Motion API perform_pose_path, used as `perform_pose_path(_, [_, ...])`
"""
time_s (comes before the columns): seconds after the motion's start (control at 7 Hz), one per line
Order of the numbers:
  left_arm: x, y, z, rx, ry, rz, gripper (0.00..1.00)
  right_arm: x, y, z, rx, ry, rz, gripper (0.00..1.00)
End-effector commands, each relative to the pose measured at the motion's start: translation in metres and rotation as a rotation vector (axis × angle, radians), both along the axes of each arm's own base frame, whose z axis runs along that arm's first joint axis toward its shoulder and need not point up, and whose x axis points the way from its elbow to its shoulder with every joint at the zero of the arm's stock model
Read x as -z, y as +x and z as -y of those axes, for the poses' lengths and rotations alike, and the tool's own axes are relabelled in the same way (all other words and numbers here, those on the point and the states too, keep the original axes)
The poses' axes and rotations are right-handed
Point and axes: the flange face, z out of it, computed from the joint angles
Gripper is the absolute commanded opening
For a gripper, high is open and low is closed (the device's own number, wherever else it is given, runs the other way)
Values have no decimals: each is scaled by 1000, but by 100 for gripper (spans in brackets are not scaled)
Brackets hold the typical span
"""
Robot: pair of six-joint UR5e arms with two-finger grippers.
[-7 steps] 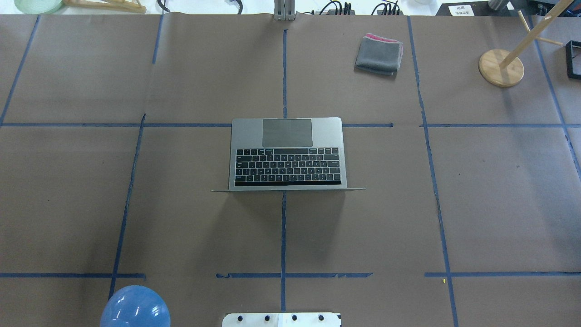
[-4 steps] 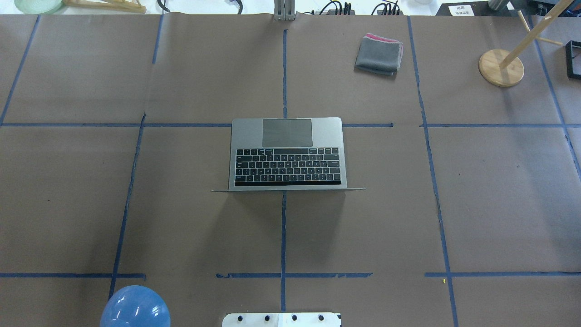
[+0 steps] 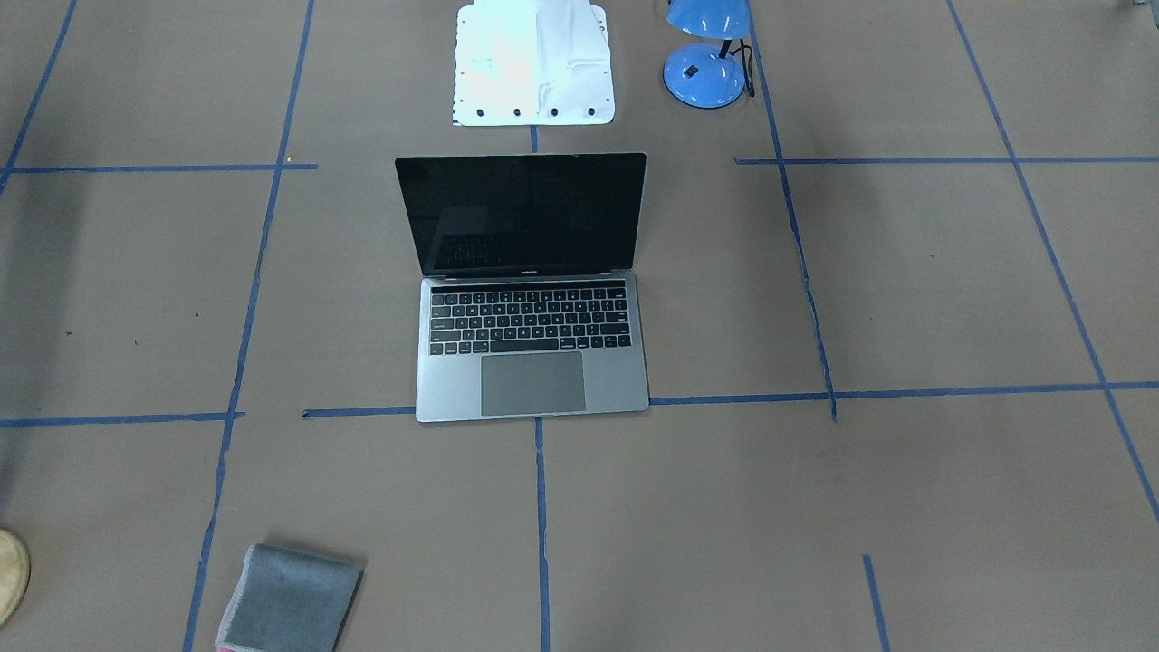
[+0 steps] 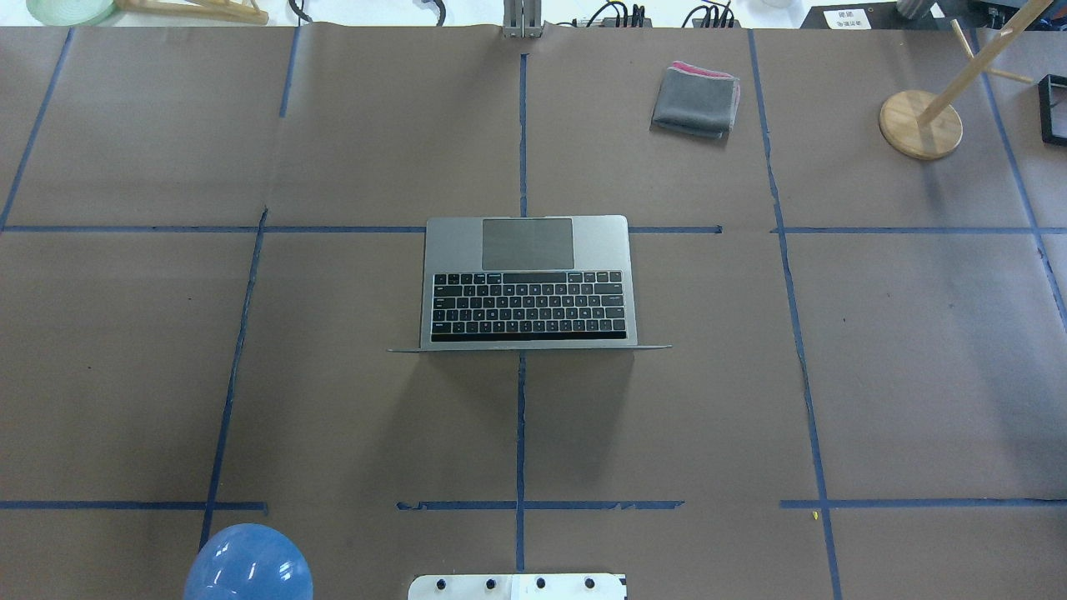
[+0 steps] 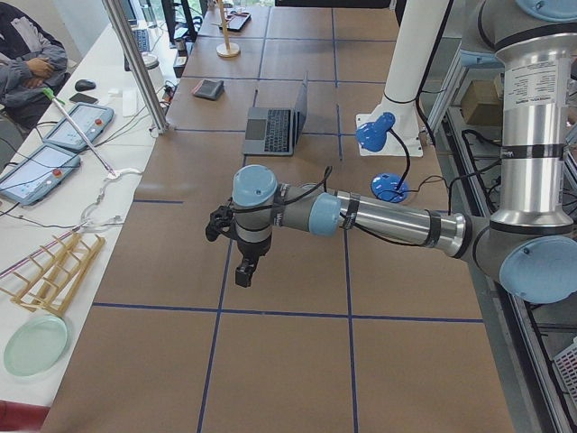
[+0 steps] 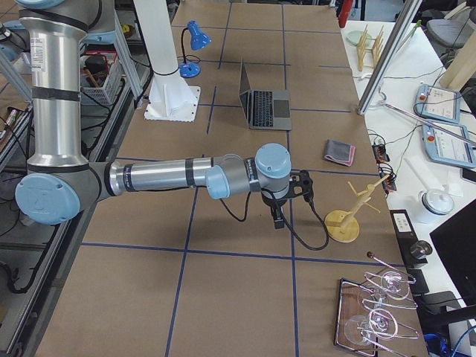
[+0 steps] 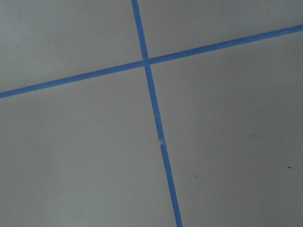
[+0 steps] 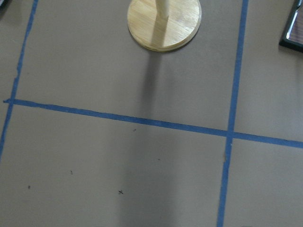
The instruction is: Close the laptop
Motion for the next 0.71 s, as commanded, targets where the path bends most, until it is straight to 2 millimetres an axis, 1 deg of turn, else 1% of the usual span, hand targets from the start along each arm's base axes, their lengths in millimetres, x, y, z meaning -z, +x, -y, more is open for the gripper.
perform_pose_path(0.0, [18,6,15,11,36,-15,100,32,-64,-20,-52,-20,107,100])
perform_pose_path(0.14, [34,43,19,28,-4,-42,100,45,-90,-26,-57,-32,155,100])
perform_pose_path(0.29, [47,73,20,75,-16,-89,100,64,-116,-36,-56,-52,207,100])
perform_pose_path(0.43, [60,104,16,60,-16,-179,100,89,-139,-47,-51,-81,251,100])
perform_pose_path(0.57, [76,141,8,7,13,-240,100,119,-165,-63,-29,-99,279,100])
